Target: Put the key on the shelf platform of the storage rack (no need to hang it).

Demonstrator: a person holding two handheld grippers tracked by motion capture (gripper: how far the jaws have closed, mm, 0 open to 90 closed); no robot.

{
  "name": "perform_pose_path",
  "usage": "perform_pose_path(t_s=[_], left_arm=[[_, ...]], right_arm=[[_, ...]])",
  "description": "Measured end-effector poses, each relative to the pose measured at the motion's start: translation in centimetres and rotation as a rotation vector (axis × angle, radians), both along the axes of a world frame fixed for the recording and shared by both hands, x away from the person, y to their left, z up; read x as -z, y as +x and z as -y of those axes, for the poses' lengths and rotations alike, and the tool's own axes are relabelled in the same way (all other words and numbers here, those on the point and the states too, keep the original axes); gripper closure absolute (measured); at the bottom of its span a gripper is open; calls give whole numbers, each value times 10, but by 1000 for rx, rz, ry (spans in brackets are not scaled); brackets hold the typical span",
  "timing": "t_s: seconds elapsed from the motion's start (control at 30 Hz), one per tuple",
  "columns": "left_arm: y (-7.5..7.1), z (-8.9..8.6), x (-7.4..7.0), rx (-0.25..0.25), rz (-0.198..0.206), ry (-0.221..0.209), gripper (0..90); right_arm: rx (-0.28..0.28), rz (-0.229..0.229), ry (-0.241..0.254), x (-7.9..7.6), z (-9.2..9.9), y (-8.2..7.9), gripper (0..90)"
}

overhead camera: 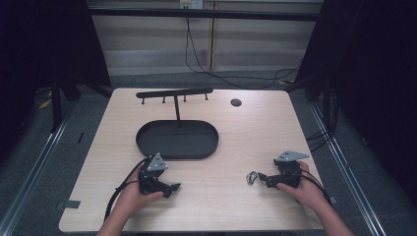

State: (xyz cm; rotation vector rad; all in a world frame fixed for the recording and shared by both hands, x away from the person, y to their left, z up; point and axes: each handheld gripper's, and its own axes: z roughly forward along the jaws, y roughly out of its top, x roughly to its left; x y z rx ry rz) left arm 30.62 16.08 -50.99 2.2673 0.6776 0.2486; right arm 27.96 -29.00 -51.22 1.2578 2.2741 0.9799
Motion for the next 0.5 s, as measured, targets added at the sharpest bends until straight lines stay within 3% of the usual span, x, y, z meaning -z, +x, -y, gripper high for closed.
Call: perform_pose_path(t_s=[0.17,0.33,0.43,0.5], left_arm=[[0,0,0,0,0,0,54],[0,0,0,1,0,0,54],[0,0,0,1,0,0,54],[0,0,0,1,0,-1,54]], right_arm=[[-3,-1,-2,-1,0,0,136],[-21,-36,-24,-5,-3,0,182],[-48,-68,-57,-12,-5,1,206],[-80,-125,-75,-20,-8,4,225]])
